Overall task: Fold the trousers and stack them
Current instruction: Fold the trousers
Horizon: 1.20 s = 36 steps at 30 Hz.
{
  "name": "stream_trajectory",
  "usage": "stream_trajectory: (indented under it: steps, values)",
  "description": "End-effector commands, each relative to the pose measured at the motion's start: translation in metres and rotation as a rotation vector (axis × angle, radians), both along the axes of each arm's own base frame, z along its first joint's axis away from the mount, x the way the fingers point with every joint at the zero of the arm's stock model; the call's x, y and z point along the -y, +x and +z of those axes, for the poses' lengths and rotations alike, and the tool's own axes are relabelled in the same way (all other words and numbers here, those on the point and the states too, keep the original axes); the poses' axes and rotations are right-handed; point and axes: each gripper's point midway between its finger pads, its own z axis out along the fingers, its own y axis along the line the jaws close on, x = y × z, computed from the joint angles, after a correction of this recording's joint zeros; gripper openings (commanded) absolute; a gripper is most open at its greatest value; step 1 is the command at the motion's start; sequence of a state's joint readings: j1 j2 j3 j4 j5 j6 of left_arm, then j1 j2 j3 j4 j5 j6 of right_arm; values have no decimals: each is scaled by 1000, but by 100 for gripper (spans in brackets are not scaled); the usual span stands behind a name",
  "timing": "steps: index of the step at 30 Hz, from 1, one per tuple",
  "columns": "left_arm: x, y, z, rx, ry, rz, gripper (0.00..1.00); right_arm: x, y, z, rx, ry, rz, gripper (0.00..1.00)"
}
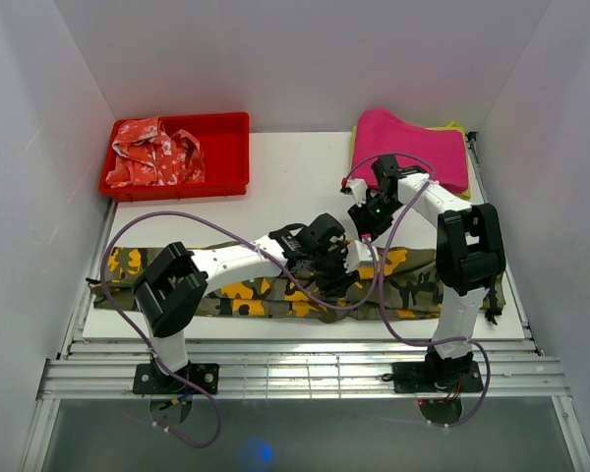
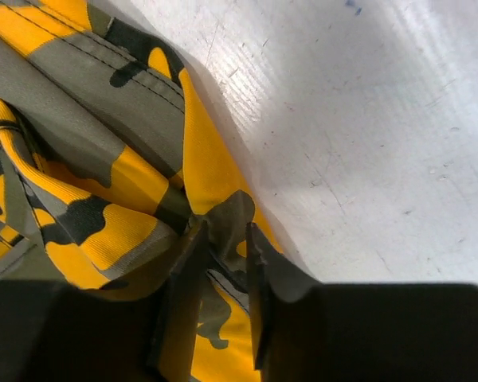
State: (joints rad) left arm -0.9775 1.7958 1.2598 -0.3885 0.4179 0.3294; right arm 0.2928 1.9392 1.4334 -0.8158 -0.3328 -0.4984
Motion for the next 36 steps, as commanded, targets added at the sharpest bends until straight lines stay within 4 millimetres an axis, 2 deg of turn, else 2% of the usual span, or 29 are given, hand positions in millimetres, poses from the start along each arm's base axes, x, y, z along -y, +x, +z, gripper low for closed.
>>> stream_trajectory:
  steps: [1,2,3,5,6,9,12,16,17,20,25,32,36]
  values:
    - [2,13,13,81,-13,20,56,-2,7,21,17,23,-2,47]
    - [0,12,11,79,-10,20,56,-4,5,24,6,34,-7,69]
    - [-1,11,11,76,-9,20,56,-6,4,29,1,44,-6,77]
    - [-2,11,13,80,-19,25,56,-7,-7,28,-59,47,-1,84]
    - [-2,11,14,81,-23,26,57,-6,-10,22,-88,38,-2,84]
    - [2,13,16,89,-30,22,57,4,-15,4,-117,-18,-1,80]
    - [8,14,19,87,-44,9,57,9,-20,-11,-152,-51,5,68]
    - [16,6,16,65,-34,-55,57,5,-22,-15,-185,-29,23,53]
    - [17,3,14,64,-28,-74,57,3,-19,-13,-179,-21,24,48]
    - [25,-8,7,78,-7,-128,58,-2,-14,-13,-189,-5,29,40]
    - [34,-20,-2,108,15,-179,59,-6,-6,-11,-187,5,18,8]
    - [38,-12,-23,176,65,-148,59,-5,-4,-9,-170,2,25,8]
    - [43,-4,-19,218,53,-116,57,-4,-4,-9,-167,-2,29,8]
